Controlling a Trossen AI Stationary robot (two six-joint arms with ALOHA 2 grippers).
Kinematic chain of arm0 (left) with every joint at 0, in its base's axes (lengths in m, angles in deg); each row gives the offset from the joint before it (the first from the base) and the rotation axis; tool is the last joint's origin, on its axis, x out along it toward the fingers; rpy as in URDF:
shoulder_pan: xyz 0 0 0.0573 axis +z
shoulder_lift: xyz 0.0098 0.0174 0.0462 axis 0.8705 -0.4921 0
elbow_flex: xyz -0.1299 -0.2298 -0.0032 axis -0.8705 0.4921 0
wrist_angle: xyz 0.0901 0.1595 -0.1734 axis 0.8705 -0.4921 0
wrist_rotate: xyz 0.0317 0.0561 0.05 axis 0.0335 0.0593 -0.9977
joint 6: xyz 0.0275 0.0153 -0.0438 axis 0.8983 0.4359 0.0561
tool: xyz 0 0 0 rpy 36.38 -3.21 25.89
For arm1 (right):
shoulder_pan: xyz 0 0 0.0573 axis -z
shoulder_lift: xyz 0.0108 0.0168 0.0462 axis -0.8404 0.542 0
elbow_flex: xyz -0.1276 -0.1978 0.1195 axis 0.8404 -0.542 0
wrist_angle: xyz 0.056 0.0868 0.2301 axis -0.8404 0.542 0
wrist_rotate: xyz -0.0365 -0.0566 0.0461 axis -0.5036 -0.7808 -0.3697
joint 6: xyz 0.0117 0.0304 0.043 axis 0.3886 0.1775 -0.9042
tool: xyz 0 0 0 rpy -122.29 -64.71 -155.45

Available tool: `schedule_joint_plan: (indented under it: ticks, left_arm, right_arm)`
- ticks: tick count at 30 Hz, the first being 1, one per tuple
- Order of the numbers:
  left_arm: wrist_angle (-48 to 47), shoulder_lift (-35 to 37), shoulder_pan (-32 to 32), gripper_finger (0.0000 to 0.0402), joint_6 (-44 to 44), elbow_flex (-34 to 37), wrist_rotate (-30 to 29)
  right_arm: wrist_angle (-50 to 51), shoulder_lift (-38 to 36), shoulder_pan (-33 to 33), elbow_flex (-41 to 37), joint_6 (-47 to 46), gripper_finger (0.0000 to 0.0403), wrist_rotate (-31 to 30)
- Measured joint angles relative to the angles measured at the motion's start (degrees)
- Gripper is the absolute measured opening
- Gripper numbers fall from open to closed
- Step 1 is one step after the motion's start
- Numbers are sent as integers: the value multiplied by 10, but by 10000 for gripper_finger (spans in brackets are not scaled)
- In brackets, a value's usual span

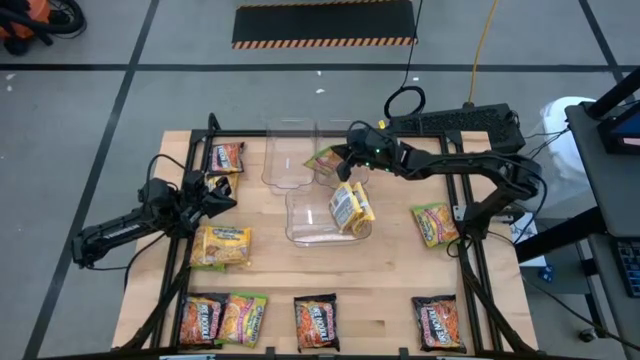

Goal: Sort Maruchan noodles
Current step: Put the green noodle pack into the top right transparent bin

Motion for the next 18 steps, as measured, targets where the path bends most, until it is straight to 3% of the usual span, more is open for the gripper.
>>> schedule_joint_plan:
  ticks: [8, 18]
  left_arm:
    - [0, 0, 0, 26, 0, 0, 0]
    - [0, 0, 0, 26, -1, 0, 0]
  right_arm:
    - [6, 9, -6, 0, -8, 0, 27]
    - [83, 6, -36, 0, -8, 0, 28]
